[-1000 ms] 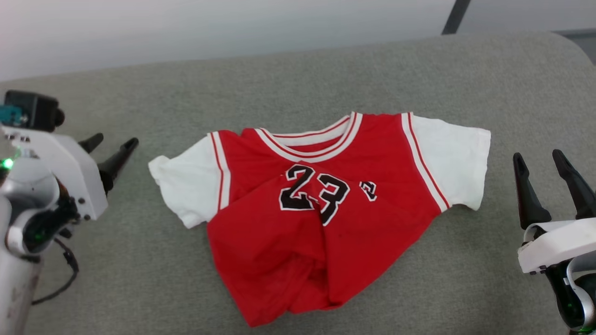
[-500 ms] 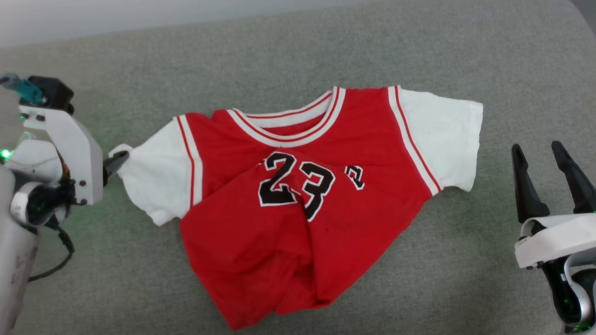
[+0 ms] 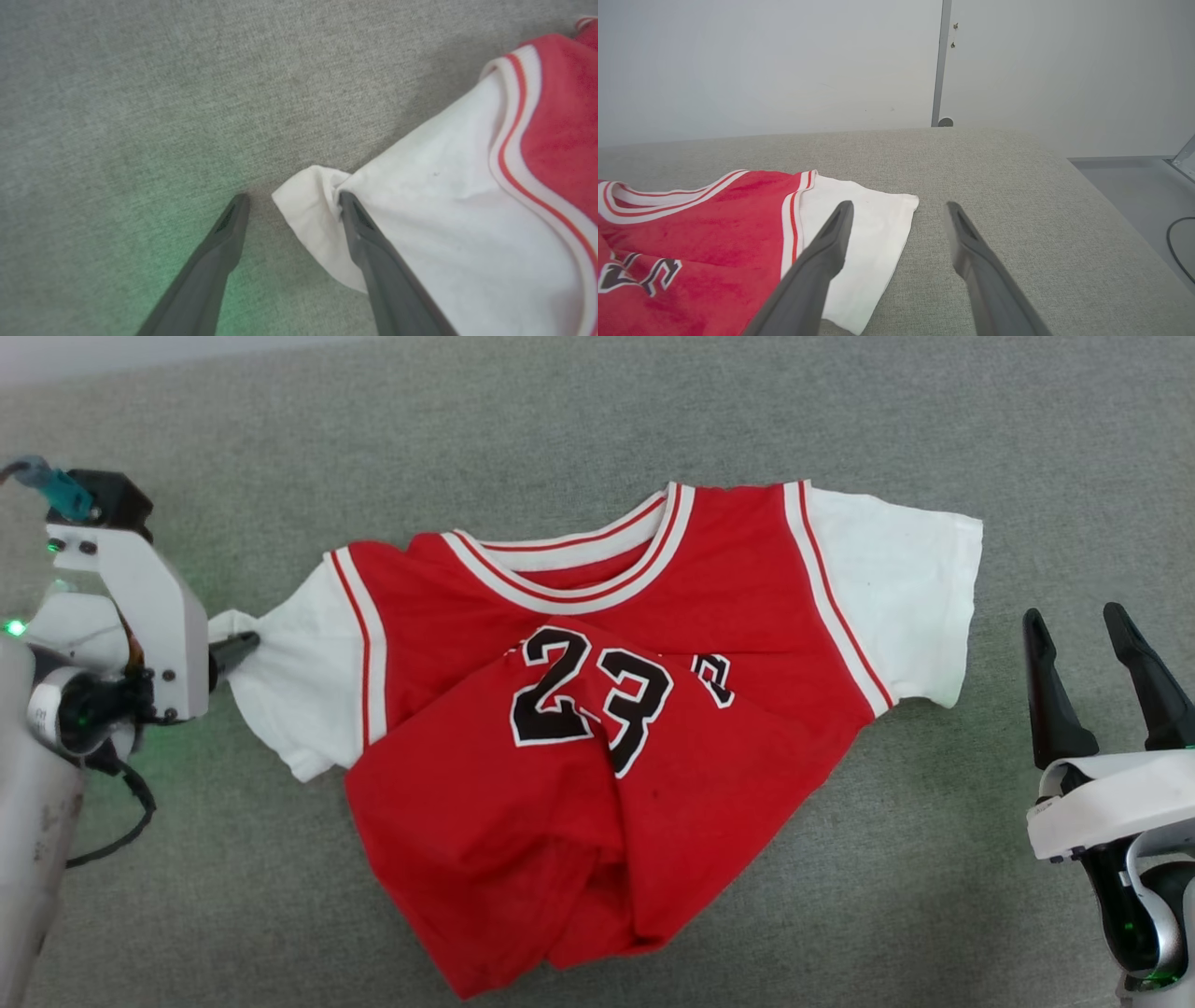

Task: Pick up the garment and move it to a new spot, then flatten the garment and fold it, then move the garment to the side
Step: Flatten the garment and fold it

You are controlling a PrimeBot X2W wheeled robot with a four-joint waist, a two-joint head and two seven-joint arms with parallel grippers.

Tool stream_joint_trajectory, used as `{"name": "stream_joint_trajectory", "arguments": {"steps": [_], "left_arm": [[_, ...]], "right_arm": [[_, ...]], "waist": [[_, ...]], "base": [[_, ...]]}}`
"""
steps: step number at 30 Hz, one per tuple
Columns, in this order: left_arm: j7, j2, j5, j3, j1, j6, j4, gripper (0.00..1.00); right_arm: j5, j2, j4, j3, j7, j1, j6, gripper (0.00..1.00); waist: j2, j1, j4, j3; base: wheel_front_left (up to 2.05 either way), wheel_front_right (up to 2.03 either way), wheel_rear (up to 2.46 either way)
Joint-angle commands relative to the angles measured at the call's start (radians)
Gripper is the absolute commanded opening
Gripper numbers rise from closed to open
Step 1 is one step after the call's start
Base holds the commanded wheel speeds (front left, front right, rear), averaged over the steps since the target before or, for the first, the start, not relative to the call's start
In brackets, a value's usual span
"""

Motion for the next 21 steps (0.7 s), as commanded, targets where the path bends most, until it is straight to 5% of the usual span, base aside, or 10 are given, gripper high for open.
{"name": "stream_joint_trajectory", "arguments": {"steps": [1, 2, 5, 7, 8, 21], "left_arm": [[0.023, -0.022, -0.003, -0.025, 0.038, 0.011, 0.041, 1.00], [0.034, -0.027, -0.007, -0.027, 0.040, 0.013, 0.049, 0.97], [0.055, -0.046, -0.022, -0.030, 0.044, 0.019, 0.064, 0.49], [0.072, -0.056, -0.029, -0.036, 0.046, 0.022, 0.074, 0.26], [0.082, -0.061, -0.032, -0.041, 0.048, 0.020, 0.077, 0.01], [0.140, -0.063, -0.059, -0.044, 0.044, 0.035, 0.067, 0.00]], "right_arm": [[-0.002, -0.002, 0.001, -0.001, -0.003, -0.012, -0.001, 1.00], [-0.001, -0.003, 0.001, -0.001, -0.002, -0.014, -0.001, 1.00], [0.001, -0.004, 0.003, -0.004, 0.001, -0.017, -0.001, 1.00], [0.002, -0.003, 0.004, -0.006, 0.004, -0.018, -0.001, 1.00], [0.002, -0.002, 0.005, -0.008, 0.005, -0.018, -0.001, 1.00], [0.022, -0.021, 0.003, -0.013, 0.080, -0.059, -0.001, 1.00]], "waist": [[0.0000, 0.0000, 0.002, 0.002], [0.0000, 0.0000, 0.003, 0.003], [0.0000, 0.0000, 0.006, 0.003], [0.0000, 0.0000, 0.008, 0.002], [0.0000, 0.0000, 0.008, 0.002], [0.0000, 0.0000, 0.026, -0.001]], "base": [[0.00, 0.00, 0.00], [0.00, 0.00, 0.00], [0.00, 0.00, 0.00], [0.00, 0.00, 0.00], [0.00, 0.00, 0.00], [0.00, 0.00, 0.00]]}}
